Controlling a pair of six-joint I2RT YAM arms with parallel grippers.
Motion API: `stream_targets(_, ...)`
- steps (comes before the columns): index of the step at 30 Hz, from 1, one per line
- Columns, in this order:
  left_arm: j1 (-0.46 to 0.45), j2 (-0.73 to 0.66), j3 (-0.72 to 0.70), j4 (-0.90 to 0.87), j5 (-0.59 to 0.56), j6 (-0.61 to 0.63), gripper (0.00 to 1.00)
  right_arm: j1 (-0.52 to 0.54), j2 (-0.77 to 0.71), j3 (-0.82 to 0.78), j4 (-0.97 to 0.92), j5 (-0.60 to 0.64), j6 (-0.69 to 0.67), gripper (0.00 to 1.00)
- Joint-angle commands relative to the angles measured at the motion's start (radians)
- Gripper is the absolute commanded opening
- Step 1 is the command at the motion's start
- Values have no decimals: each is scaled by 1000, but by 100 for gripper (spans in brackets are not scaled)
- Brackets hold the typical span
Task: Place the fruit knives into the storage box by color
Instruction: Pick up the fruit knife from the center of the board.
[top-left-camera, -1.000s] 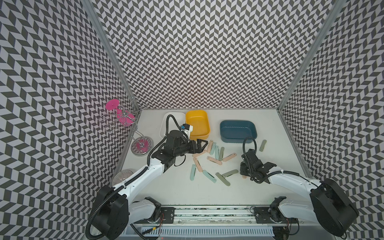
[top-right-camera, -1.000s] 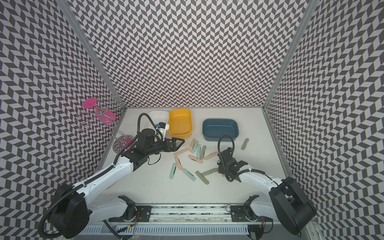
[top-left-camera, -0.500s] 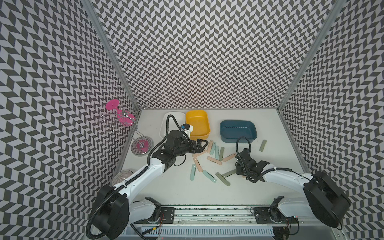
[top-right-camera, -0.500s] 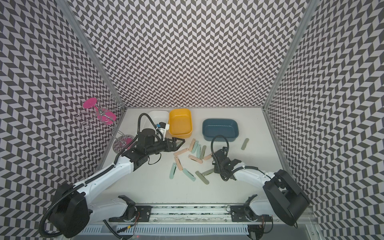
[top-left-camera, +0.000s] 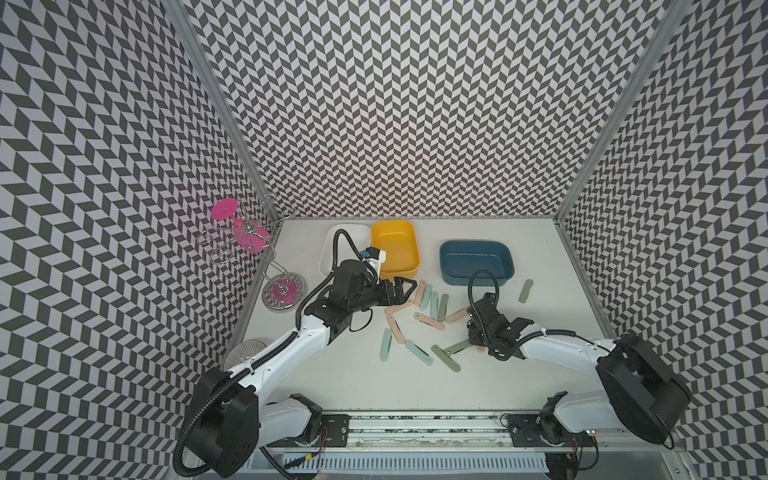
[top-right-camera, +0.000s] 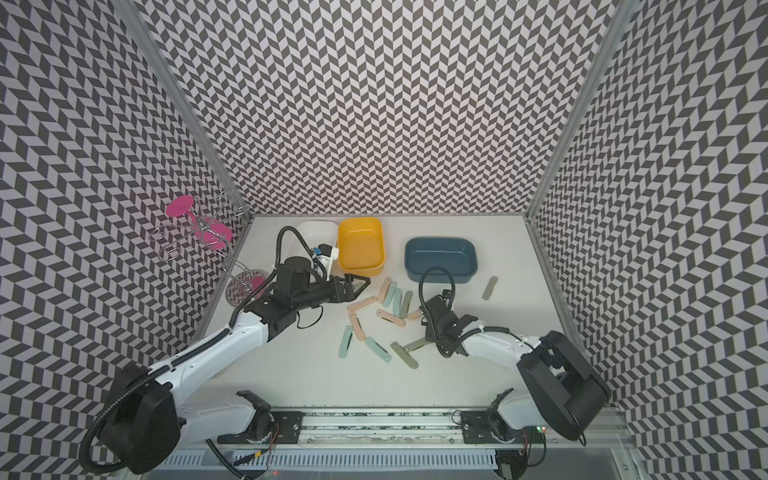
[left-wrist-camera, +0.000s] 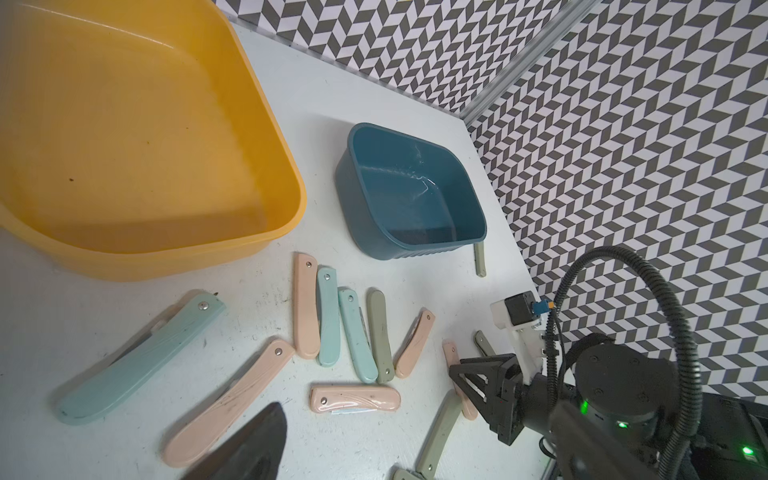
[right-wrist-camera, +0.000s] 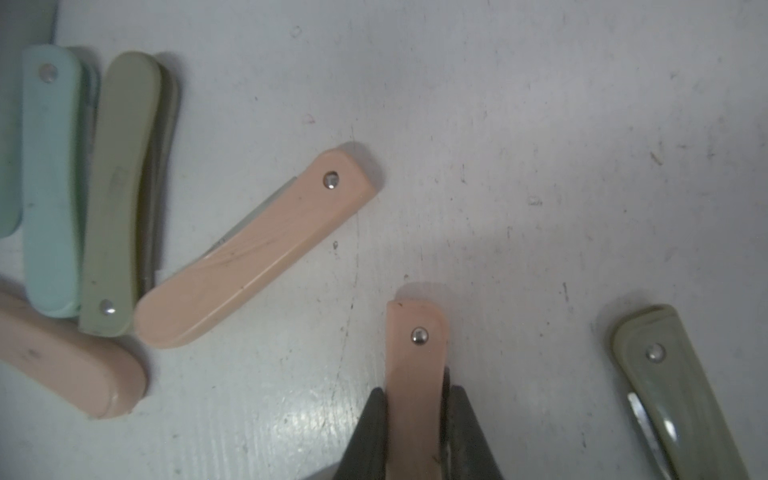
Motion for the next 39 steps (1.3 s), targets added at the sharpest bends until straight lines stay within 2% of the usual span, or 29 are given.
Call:
stream_targets(1,3,14,37,33,2,-7,100,1,-22,10,-112,1,-7,15)
stream_targets(12,2,105,139,59,15,-35,100,-62,-138,156,-166,24,-63,14)
stream_targets(21,7,242,294,62,37,-36,100,-113,-127,402,-131,7,-162,15)
stream_targets(29,41,357,404,62,69,-50,100,-187,73,622,-37,-69,-228,15)
stream_targets(39,81,411,441,60,79,-49,100,-249,376,817,1,-173,-261,15)
